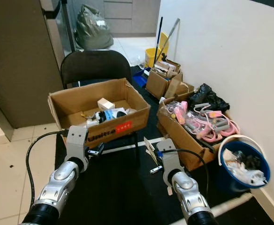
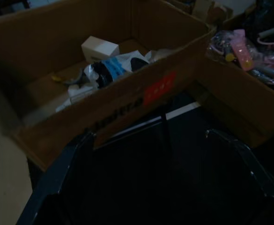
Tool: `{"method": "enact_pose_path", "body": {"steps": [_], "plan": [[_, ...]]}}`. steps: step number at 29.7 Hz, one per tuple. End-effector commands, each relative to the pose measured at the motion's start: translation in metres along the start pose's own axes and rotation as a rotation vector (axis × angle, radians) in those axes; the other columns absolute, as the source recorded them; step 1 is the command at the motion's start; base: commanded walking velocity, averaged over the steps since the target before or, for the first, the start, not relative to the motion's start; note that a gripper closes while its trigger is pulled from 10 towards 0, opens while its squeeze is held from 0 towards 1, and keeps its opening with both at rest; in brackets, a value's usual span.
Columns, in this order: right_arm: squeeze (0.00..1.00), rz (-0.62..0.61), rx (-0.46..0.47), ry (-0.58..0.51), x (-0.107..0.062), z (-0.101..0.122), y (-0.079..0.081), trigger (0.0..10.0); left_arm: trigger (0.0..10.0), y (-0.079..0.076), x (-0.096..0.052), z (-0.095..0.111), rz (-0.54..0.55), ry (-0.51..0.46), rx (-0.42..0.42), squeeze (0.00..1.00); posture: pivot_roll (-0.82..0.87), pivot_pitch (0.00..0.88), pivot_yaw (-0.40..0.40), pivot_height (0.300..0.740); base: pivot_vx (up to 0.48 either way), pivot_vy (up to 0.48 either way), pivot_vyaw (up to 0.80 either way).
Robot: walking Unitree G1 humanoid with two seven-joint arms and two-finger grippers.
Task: Picking trash to rubbish bin
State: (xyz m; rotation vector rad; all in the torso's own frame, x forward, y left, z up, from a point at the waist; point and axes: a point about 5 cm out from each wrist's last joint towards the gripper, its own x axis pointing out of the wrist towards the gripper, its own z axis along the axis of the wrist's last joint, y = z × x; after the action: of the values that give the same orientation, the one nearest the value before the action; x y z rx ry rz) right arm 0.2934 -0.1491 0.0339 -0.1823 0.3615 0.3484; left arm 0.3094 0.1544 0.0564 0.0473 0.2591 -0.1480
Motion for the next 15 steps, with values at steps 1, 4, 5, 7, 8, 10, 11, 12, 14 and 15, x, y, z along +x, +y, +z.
{"method": "enact_pose_path", "body": {"steps": [1, 4, 5, 7, 8, 10, 11, 12, 14, 15], "plan": [[0.00, -0.015, 0.000, 0.006, -0.0023, -0.0024, -0.0048, 10.0, 10.0, -0.0029, -0.0001, -0.0004, -0.011, 0.001, 0.005, 0.00, -0.07, 0.049, -0.053, 0.740, 0.386, 0.000, 0.00], [0.00, -0.017, 0.000, 0.007, -0.0023, -0.0025, -0.0050, 10.0, 10.0, -0.0031, -0.0001, -0.0006, -0.013, 0.002, 0.006, 0.00, -0.07, 0.049, -0.053, 0.740, 0.390, 0.000, 0.00], [0.00, -0.018, 0.000, 0.007, -0.0025, -0.0028, -0.0050, 10.0, 10.0, -0.0032, -0.0003, -0.0007, -0.013, 0.002, 0.006, 0.00, -0.07, 0.052, -0.052, 0.740, 0.386, 0.000, 0.00], [0.00, -0.019, 0.001, 0.007, -0.0028, -0.0031, -0.0049, 10.0, 10.0, -0.0033, -0.0005, -0.0007, -0.013, 0.001, 0.005, 0.00, -0.07, 0.052, -0.052, 0.740, 0.386, 0.000, 0.00], [0.00, -0.019, 0.001, 0.008, -0.0028, -0.0032, -0.0049, 10.0, 10.0, -0.0033, -0.0004, -0.0007, -0.014, 0.001, 0.004, 0.00, -0.07, 0.052, -0.052, 0.740, 0.390, 0.000, 0.00], [0.00, -0.019, 0.000, 0.008, -0.0028, -0.0033, -0.0049, 10.0, 10.0, -0.0034, -0.0004, -0.0006, -0.014, 0.001, 0.004, 0.00, -0.07, 0.052, -0.052, 0.740, 0.388, 0.000, 0.00], [0.00, -0.019, 0.000, 0.007, -0.0027, -0.0031, -0.0048, 10.0, 10.0, -0.0032, -0.0002, -0.0003, -0.014, -0.001, 0.004, 0.00, -0.07, 0.054, -0.053, 0.740, 0.390, 0.000, 0.00], [0.00, -0.019, 0.000, 0.007, -0.0027, -0.0031, -0.0048, 10.0, 10.0, -0.0032, -0.0002, -0.0003, -0.014, -0.001, 0.004, 0.00, -0.07, 0.054, -0.053, 0.740, 0.390, 0.000, 0.00], [0.00, -0.019, 0.001, 0.007, -0.0026, -0.0030, -0.0046, 10.0, 10.0, -0.0031, -0.0001, 0.0000, -0.013, -0.002, 0.004, 0.00, -0.07, 0.054, -0.052, 0.740, 0.386, 0.000, 0.00], [0.00, -0.019, 0.001, 0.006, -0.0023, -0.0027, -0.0045, 10.0, 10.0, -0.0032, 0.0001, 0.0004, -0.015, -0.003, 0.004, 0.00, -0.07, 0.054, -0.051, 0.740, 0.386, 0.000, 0.00]]}}
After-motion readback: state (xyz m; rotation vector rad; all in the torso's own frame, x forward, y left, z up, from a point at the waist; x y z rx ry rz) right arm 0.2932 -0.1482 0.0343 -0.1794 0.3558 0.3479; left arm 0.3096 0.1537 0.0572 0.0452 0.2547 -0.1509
